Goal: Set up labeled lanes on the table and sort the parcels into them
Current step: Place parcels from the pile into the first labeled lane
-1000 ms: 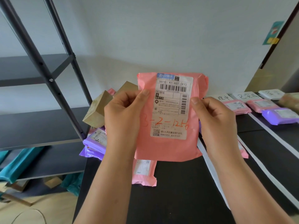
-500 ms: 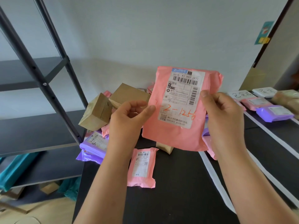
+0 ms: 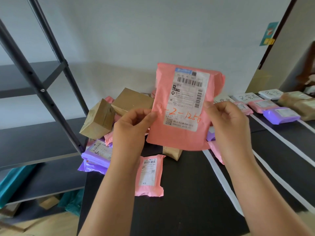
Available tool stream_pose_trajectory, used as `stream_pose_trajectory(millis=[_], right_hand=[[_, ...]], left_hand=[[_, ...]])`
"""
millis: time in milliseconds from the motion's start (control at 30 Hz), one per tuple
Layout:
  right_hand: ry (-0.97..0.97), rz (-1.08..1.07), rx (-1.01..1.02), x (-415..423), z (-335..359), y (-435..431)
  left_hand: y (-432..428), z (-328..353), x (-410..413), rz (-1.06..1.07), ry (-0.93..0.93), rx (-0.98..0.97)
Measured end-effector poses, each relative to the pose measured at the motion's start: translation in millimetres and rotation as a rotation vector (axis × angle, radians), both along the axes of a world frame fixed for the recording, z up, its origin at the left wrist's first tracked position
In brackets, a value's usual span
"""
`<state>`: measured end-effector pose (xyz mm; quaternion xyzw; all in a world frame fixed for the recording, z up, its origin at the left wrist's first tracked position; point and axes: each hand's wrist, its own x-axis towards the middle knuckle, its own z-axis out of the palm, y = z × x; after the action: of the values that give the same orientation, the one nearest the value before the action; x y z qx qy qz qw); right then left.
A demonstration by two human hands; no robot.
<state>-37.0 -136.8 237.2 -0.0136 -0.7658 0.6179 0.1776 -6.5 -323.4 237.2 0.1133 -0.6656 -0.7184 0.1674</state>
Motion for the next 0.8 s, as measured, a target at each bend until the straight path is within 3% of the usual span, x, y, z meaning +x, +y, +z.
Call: stream_pose_trajectory(millis=[300, 600, 800], right_hand=[[-0.106, 0.032, 0.145, 13.7, -20.8, -6.6], [-0.161, -0.147, 0.144, 43.3, -40.6, 10.8], [-0.277, -0.245, 0.162, 64.0, -65.0, 44.8]], left_hand=[[-4.7, -11.9, -0.1, -0.014, 0.08, 0.029], [8.6, -40.0, -2.6, -0.178, -0.044, 0.043], [41.8, -70.0, -5.0, -0.309, -0.164, -0.099]])
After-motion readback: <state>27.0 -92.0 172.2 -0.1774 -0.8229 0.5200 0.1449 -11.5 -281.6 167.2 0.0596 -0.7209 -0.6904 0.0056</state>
